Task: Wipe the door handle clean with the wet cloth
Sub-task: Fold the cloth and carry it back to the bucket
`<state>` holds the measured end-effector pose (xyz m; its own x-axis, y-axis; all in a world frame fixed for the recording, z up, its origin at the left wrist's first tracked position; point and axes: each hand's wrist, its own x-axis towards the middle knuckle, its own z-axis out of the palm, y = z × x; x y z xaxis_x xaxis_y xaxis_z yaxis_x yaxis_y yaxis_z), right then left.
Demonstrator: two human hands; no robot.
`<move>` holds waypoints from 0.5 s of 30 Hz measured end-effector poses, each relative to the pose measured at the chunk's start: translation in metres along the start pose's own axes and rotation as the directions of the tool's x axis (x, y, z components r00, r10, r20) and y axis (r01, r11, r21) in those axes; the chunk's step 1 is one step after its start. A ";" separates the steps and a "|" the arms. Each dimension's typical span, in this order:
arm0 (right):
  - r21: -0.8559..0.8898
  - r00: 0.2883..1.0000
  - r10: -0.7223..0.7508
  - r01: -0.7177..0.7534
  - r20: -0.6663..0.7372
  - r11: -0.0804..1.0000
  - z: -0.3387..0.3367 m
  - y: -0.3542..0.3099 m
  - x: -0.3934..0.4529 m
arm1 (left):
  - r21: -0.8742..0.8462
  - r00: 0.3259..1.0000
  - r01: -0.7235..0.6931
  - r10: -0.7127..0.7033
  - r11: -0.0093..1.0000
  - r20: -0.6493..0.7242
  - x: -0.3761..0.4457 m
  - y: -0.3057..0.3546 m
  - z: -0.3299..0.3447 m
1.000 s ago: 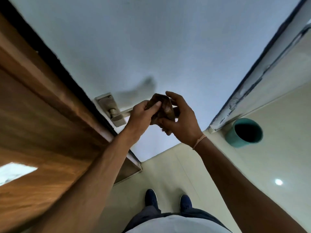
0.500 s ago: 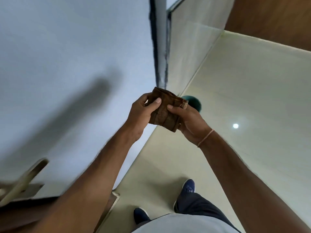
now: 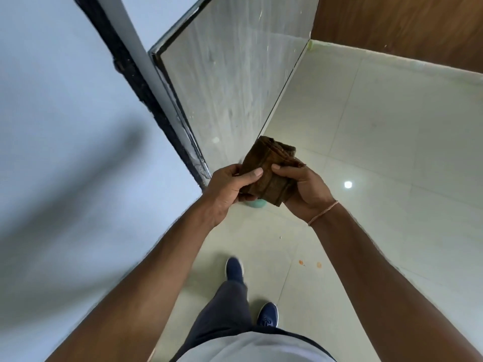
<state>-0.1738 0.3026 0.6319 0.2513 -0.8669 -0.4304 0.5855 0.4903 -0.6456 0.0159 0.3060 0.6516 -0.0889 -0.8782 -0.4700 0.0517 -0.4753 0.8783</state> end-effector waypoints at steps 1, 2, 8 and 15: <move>0.003 1.000 0.003 -0.003 -0.021 1.000 -0.006 -0.006 0.014 | 0.002 1.000 0.013 -0.013 1.000 -0.007 0.018 -0.001 0.002; -0.001 0.999 0.011 -0.011 -0.042 1.000 -0.010 -0.012 0.027 | 0.004 1.000 0.019 -0.019 1.000 -0.022 0.036 -0.002 0.004; -0.371 0.949 -0.082 -0.040 -0.305 0.928 -0.036 -0.044 0.125 | -0.143 0.980 0.080 -0.104 0.986 -0.169 0.158 -0.001 0.006; -0.443 0.899 0.049 -0.261 -0.434 0.858 -0.080 -0.053 0.249 | -0.443 0.888 0.406 -0.460 0.799 -0.014 0.287 -0.018 0.024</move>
<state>-0.2038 0.0675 0.5088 -0.0799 -0.7168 -0.6927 0.0950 0.6862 -0.7211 -0.0342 0.0632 0.5031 -0.0888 -0.5622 -0.8222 0.4461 -0.7605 0.4718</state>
